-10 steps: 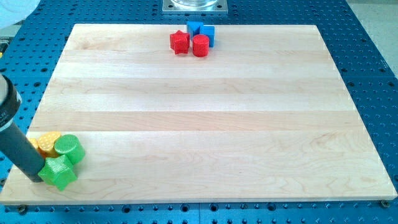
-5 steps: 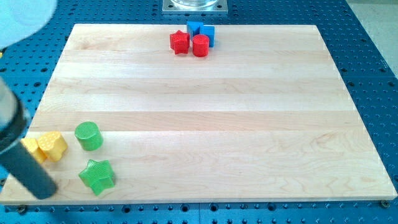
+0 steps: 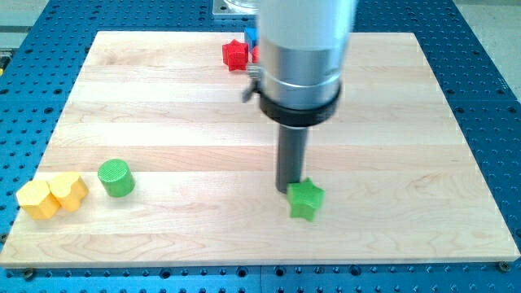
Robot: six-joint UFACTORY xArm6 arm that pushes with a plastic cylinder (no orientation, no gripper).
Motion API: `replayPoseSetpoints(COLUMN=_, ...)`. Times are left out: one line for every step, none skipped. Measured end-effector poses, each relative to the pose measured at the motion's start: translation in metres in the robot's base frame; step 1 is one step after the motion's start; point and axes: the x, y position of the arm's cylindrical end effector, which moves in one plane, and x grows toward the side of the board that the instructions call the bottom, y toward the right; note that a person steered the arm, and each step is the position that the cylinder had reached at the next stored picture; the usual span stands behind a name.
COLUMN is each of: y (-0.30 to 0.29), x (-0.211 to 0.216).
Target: Separate the green star from the yellow blocks
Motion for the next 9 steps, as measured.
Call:
replayPoseSetpoints(y=-0.056, x=0.069)
replayPoseSetpoints(y=0.004, x=0.072)
replayPoseSetpoints(y=0.012, x=0.007)
replayPoseSetpoints(y=0.064, x=-0.034)
replayPoseSetpoints(y=0.086, x=-0.050)
replayPoseSetpoints(y=0.113, x=0.005)
replayPoseSetpoints(y=0.120, x=-0.068)
replayPoseSetpoints(y=0.085, x=-0.060)
replayPoseSetpoints(y=0.108, x=-0.089)
